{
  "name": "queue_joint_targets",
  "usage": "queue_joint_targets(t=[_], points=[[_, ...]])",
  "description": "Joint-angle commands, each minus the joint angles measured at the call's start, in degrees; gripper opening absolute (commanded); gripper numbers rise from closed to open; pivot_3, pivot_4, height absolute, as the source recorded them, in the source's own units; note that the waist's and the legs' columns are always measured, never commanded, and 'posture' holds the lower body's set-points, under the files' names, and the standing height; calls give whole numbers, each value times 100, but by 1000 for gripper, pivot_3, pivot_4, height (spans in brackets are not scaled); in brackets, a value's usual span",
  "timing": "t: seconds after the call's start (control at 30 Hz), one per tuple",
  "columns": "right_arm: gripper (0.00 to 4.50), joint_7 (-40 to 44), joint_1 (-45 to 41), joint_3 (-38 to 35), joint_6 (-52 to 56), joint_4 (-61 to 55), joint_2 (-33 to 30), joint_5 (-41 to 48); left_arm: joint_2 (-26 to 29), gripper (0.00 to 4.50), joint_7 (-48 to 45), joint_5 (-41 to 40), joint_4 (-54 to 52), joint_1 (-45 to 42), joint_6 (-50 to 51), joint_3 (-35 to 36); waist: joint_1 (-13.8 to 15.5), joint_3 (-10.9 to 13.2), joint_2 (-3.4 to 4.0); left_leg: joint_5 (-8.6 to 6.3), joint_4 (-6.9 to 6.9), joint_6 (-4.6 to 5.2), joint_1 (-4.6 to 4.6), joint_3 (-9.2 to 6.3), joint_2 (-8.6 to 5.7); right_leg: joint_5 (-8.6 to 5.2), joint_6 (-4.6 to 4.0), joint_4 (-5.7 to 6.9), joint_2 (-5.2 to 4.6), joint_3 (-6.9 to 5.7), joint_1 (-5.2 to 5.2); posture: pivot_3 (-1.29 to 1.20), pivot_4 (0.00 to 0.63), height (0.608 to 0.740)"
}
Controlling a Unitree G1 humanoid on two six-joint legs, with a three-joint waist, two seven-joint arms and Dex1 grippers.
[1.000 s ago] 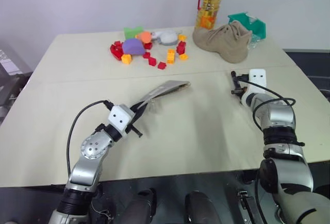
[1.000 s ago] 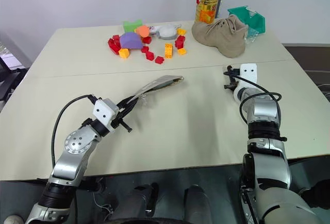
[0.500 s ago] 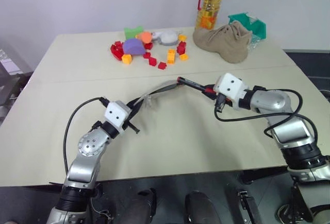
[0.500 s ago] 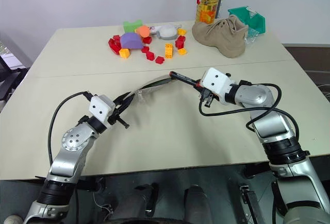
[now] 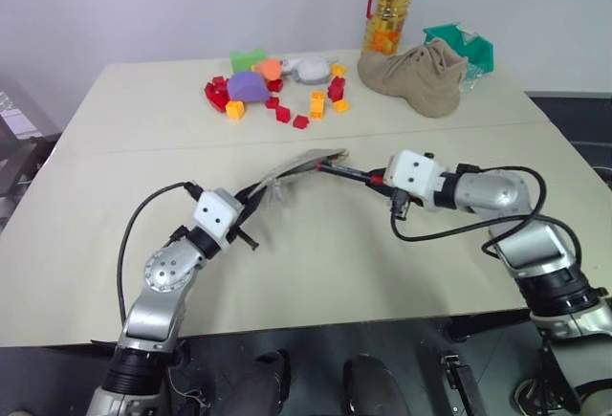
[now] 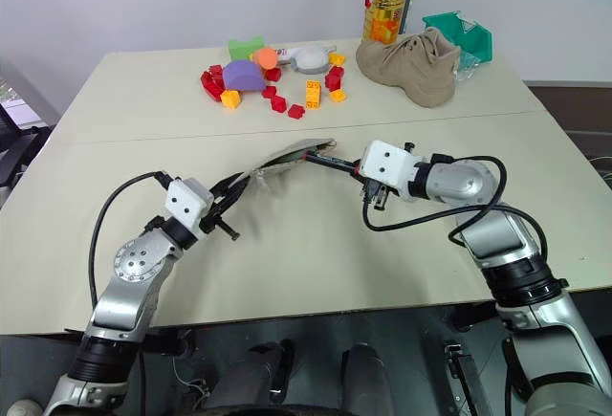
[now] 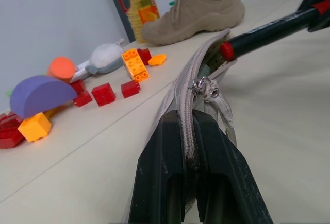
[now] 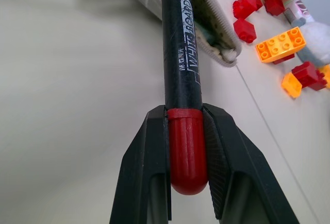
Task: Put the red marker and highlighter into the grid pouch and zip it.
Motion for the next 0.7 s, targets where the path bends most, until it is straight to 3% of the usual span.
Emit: queue_joint_targets(t=[0.03, 0.47, 0.67, 0.7], points=[[339, 71, -287, 157, -283, -156, -49, -286, 136, 0, -253, -11, -290, 21, -224, -150, 4, 0, 0, 0, 0, 0, 0, -1, 0, 0, 0, 0, 0, 0, 0, 0, 150, 740], [339, 272, -657, 906, -1493, -135, 141, -1255, 285, 0, -923, -133, -414, -27, -326, -465, 6, 0, 0, 0, -1, 0, 0, -2, 0, 0, 0, -2, 0, 0, 1, 0, 150, 740], [3392, 167, -635, 564, -1096, -275, 329, -1015, 194, 0, -664, -119, -323, -37, -226, -254, 8, 0, 0, 0, -1, 0, 0, -3, 0, 0, 0, -2, 0, 0, 0, 0, 150, 740], [3392, 155, -608, 407, -902, -349, 393, -814, 111, 0, -545, -192, -299, -57, -169, -163, 9, 0, 0, 0, -1, 0, 0, -3, -1, 0, 0, -2, 0, 0, 1, 0, 150, 740]])
